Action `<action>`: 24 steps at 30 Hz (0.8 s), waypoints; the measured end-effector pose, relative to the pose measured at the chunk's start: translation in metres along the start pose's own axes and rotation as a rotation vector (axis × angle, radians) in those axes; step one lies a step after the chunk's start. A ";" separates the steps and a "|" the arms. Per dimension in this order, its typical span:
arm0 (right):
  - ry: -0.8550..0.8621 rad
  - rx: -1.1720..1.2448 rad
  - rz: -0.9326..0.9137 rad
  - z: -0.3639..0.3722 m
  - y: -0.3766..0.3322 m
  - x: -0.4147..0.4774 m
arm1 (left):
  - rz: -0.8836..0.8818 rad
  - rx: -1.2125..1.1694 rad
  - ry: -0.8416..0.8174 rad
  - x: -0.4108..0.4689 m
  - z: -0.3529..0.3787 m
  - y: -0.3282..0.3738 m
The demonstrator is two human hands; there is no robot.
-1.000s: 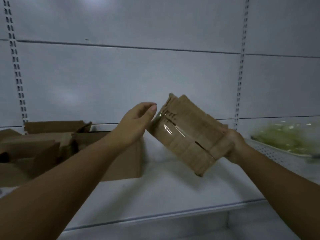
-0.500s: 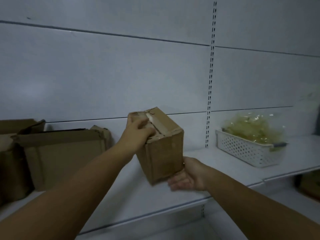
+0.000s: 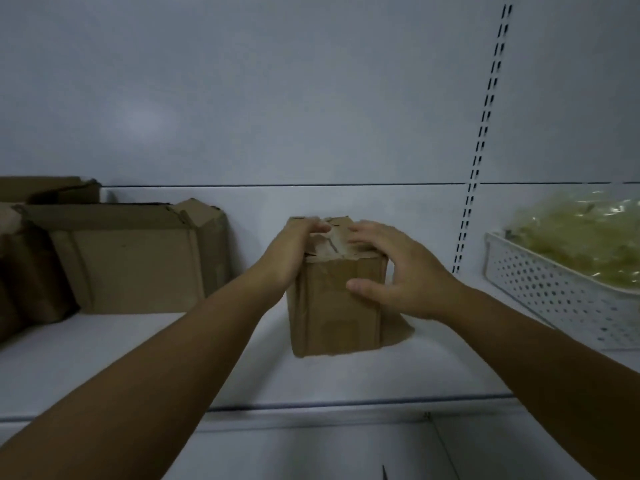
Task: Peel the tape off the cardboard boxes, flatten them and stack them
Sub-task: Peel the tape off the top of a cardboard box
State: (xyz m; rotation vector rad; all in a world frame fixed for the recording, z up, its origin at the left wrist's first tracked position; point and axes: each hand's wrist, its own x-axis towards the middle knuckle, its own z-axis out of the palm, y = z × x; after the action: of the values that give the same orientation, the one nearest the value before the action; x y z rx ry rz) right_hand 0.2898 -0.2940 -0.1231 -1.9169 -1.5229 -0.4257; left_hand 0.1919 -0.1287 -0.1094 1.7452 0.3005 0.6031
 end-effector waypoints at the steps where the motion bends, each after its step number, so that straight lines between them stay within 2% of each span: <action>1: -0.049 0.007 -0.020 0.002 0.004 0.001 | 0.023 -0.044 0.004 -0.001 0.002 -0.002; 3: -0.016 0.064 -0.045 0.005 0.010 0.002 | 0.145 -0.123 0.053 -0.008 0.007 -0.009; 6: 0.091 0.144 -0.104 0.011 0.016 0.004 | 0.371 -0.113 0.186 -0.024 0.021 -0.029; 11: 0.290 0.119 -0.259 0.025 0.023 0.011 | 0.456 -0.007 0.224 -0.043 0.022 -0.061; 15: 0.360 0.208 -0.259 0.033 0.027 0.014 | 0.509 0.124 0.210 -0.041 0.019 -0.062; 17: 0.358 0.299 -0.216 0.035 0.031 0.011 | 0.543 0.168 0.198 -0.040 0.018 -0.063; 20: 0.231 0.497 -0.120 0.036 0.034 0.004 | 0.528 0.060 0.181 -0.040 0.017 -0.060; 24: 0.195 0.518 -0.173 0.038 0.033 0.001 | 0.541 -0.015 0.236 -0.041 0.020 -0.052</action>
State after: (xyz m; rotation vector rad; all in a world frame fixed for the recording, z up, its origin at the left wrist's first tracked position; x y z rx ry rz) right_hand 0.3161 -0.2722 -0.1604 -1.3138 -1.4965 -0.2492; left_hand 0.1744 -0.1524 -0.1719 1.7455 -0.0225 1.2020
